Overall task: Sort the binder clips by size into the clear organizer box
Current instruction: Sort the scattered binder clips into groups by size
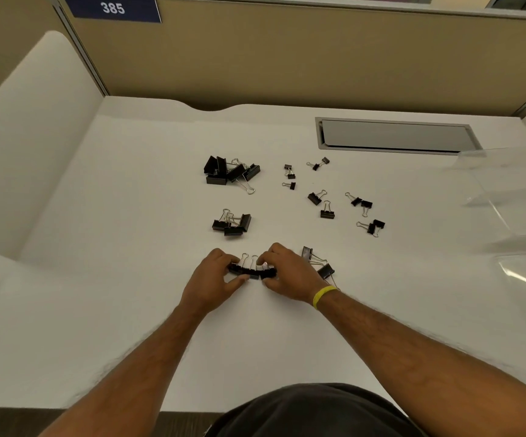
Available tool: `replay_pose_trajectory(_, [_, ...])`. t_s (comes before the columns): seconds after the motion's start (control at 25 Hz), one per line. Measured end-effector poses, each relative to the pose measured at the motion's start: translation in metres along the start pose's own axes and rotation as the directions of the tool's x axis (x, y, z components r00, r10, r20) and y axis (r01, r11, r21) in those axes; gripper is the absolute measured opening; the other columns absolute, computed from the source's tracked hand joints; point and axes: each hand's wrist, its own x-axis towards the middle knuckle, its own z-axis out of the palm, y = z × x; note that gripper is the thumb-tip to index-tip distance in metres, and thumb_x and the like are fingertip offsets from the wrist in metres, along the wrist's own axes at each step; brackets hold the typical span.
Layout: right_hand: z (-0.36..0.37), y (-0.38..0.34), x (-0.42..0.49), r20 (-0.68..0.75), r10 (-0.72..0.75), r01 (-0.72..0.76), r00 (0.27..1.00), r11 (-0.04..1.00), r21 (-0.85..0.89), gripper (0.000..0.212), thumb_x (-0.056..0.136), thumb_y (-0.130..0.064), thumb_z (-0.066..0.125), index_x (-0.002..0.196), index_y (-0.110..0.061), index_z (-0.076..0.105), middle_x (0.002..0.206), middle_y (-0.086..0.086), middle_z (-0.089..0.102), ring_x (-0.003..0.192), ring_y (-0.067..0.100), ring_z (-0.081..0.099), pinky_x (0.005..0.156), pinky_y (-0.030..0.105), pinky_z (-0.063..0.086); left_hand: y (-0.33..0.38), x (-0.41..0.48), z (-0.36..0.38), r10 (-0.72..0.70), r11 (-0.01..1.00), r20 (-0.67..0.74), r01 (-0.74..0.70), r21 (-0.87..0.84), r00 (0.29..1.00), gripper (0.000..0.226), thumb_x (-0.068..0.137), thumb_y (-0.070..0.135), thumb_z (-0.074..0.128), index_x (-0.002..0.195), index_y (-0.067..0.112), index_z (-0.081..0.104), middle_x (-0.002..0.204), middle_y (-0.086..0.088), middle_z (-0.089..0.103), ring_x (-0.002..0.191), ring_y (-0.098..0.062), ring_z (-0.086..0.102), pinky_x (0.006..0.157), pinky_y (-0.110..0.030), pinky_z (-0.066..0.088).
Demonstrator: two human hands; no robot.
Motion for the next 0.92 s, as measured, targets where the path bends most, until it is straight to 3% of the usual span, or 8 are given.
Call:
replay_pose_trajectory(0.12, [0.004,-0.002,0.001,0.018,0.032,-0.032,0.999,0.999,0.031,0.045,0.081,-0.025,0.069,0.123,-0.020,0.055,0.115,0.002,0.051,0.104,0.020,0.054,0.086,0.035,0.050,0.002,-0.002,0.004,0.009,1.000,0.058,-0.011,0.022,0.998,0.046,0.079,0.041,0.075,0.117,0.018,0.063,0.103,0.004,0.054,0.083,-0.009,0.054,0.075,-0.020,0.047])
replay_pose_trajectory(0.36, [0.010,-0.005,-0.002,0.004,0.029,-0.029,1.000,0.999,0.038,0.043,0.080,-0.025,0.070,0.121,-0.018,0.058,0.114,0.002,0.050,0.106,0.021,0.051,0.089,0.038,0.049,0.001,-0.009,0.016,0.016,0.997,0.039,-0.019,0.081,0.999,0.042,0.080,0.044,0.072,0.113,0.019,0.064,0.102,0.004,0.052,0.083,-0.014,0.056,0.076,-0.033,0.053])
replay_pose_trajectory(0.48, [0.007,-0.003,-0.007,-0.021,-0.004,0.004,1.000,1.000,-0.011,0.049,0.081,-0.032,0.071,0.125,-0.020,0.055,0.117,0.001,0.050,0.109,0.019,0.048,0.087,0.031,0.045,0.001,-0.011,0.016,0.003,0.996,0.049,-0.007,0.087,0.999,0.051,0.077,0.051,0.072,0.116,0.019,0.063,0.105,0.005,0.051,0.084,-0.013,0.055,0.075,-0.030,0.052])
replay_pose_trajectory(0.6, [-0.005,0.004,-0.020,-0.170,-0.027,0.027,0.985,1.000,-0.004,0.045,0.081,-0.034,0.070,0.122,-0.019,0.057,0.114,0.000,0.052,0.107,0.018,0.049,0.088,0.029,0.041,0.002,-0.011,0.011,0.009,0.997,0.006,-0.009,0.080,1.000,0.058,0.074,0.062,0.069,0.115,0.021,0.063,0.105,0.008,0.051,0.090,-0.011,0.055,0.073,-0.027,0.053])
replay_pose_trajectory(0.68, [-0.011,0.021,-0.033,-0.316,0.041,-0.039,0.948,0.999,0.013,0.044,0.079,-0.034,0.069,0.119,-0.018,0.057,0.110,0.000,0.053,0.102,0.018,0.050,0.089,0.035,0.046,0.008,-0.009,0.009,0.040,0.994,-0.058,-0.034,0.101,0.998,0.055,0.077,0.066,0.063,0.111,0.023,0.064,0.105,0.009,0.053,0.095,-0.010,0.055,0.069,-0.027,0.050])
replay_pose_trajectory(0.76, [-0.017,0.043,-0.048,-0.374,0.185,-0.180,0.909,0.983,0.049,0.050,0.077,-0.039,0.072,0.121,-0.019,0.055,0.111,0.000,0.051,0.102,0.019,0.050,0.089,0.037,0.046,0.020,-0.003,0.011,0.092,0.989,-0.093,-0.081,0.123,0.991,0.057,0.079,0.069,0.053,0.109,0.022,0.064,0.105,0.008,0.055,0.098,-0.011,0.054,0.069,-0.026,0.047])
replay_pose_trajectory(0.84, [-0.019,0.059,-0.060,-0.311,0.348,-0.346,0.884,0.936,0.065,0.065,0.073,-0.051,0.074,0.126,-0.021,0.050,0.118,0.001,0.048,0.109,0.020,0.048,0.094,0.037,0.044,0.034,0.008,0.016,0.148,0.984,-0.089,-0.137,0.117,0.985,0.058,0.081,0.068,0.047,0.110,0.021,0.065,0.105,0.007,0.057,0.098,-0.012,0.053,0.072,-0.026,0.045])
replay_pose_trajectory(0.92, [-0.017,0.068,-0.067,-0.249,0.420,-0.421,0.873,0.906,0.053,0.077,0.070,-0.060,0.074,0.130,-0.021,0.047,0.122,0.001,0.047,0.112,0.020,0.047,0.096,0.037,0.043,0.051,0.022,0.026,0.204,0.971,-0.012,-0.201,0.129,0.979,0.056,0.084,0.064,0.051,0.117,0.020,0.062,0.111,0.004,0.056,0.102,-0.014,0.053,0.080,-0.030,0.046])
